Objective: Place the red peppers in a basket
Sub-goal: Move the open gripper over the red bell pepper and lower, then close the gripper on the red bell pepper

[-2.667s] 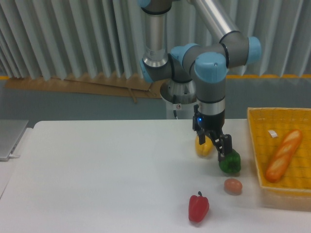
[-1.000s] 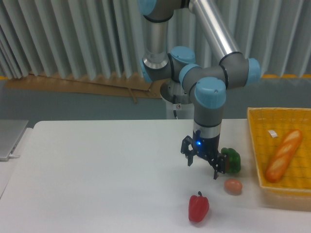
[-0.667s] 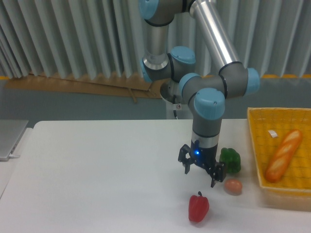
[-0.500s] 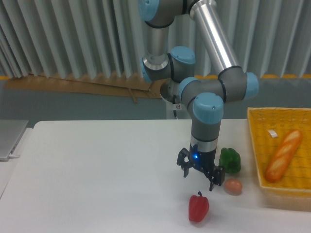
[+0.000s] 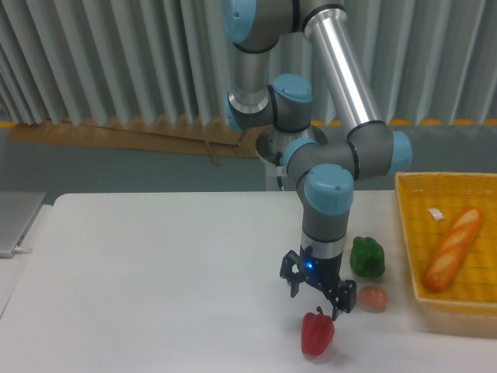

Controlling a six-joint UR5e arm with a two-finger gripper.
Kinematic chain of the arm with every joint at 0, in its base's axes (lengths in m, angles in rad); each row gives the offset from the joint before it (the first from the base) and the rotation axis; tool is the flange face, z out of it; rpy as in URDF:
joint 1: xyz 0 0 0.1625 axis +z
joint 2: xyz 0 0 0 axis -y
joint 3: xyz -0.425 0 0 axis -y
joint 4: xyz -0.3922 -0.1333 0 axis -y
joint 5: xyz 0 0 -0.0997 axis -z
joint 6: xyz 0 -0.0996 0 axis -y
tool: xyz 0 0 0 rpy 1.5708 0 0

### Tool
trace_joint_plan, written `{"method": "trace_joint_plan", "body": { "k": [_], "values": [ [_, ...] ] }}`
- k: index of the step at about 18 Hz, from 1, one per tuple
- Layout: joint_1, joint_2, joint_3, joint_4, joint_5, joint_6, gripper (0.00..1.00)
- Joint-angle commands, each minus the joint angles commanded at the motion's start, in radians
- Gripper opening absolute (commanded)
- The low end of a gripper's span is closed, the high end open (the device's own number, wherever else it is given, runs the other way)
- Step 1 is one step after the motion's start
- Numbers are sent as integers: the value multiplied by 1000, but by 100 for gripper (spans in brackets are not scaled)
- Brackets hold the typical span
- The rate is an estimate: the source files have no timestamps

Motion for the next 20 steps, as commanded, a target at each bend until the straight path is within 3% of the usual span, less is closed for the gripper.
{"method": "trace_joint_plan", "body": {
  "k": [8, 20],
  "values": [
    [8, -55, 14, 8, 3, 35, 100],
    [5, -81, 21, 9, 2, 35, 100]
  ]
}}
